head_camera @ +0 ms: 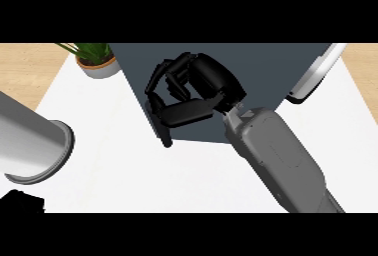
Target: Pick up the bottled water, place it into the cabinet and close the cabinet
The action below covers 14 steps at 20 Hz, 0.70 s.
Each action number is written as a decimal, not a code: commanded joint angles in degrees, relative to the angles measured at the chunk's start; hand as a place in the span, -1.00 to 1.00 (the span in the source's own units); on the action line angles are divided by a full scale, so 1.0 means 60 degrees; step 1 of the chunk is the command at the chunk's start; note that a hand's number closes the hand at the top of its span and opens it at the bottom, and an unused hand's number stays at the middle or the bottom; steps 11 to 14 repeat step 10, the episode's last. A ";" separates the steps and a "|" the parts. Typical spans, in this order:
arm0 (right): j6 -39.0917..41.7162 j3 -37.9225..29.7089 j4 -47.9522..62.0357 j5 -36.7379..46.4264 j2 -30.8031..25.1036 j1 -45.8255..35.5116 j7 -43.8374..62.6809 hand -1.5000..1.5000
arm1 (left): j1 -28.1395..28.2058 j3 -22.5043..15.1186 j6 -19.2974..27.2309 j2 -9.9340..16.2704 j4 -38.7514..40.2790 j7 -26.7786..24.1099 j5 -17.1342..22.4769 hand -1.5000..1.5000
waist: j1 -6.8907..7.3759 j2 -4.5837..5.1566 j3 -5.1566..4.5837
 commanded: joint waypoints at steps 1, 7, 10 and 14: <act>0.0035 -0.1247 0.2010 0.0174 -0.0788 -0.0579 -0.0518 1.00 | -0.0102 0.0222 -0.0270 0.0132 0.0035 0.0096 0.0226 1.00 | 0.0017 0.0537 0.0037; 0.0159 -0.1421 0.2170 0.0068 -0.0894 -0.0520 -0.0720 1.00 | -0.0298 0.0093 -0.0028 0.0054 -0.0152 0.0252 0.0034 1.00 | 0.0032 0.0574 0.0038; 0.0564 -0.1370 0.2206 0.0054 -0.1130 -0.0214 -0.1026 1.00 | -0.0302 0.0040 0.0072 0.0064 -0.0245 0.0345 -0.0062 1.00 | 0.0017 0.0587 0.0044; 0.0564 -0.1370 0.2206 0.0054 -0.1130 -0.0214 -0.1026 1.00 | -0.0302 0.0040 0.0072 0.0064 -0.0245 0.0345 -0.0062 1.00 | 0.0017 0.0587 0.0044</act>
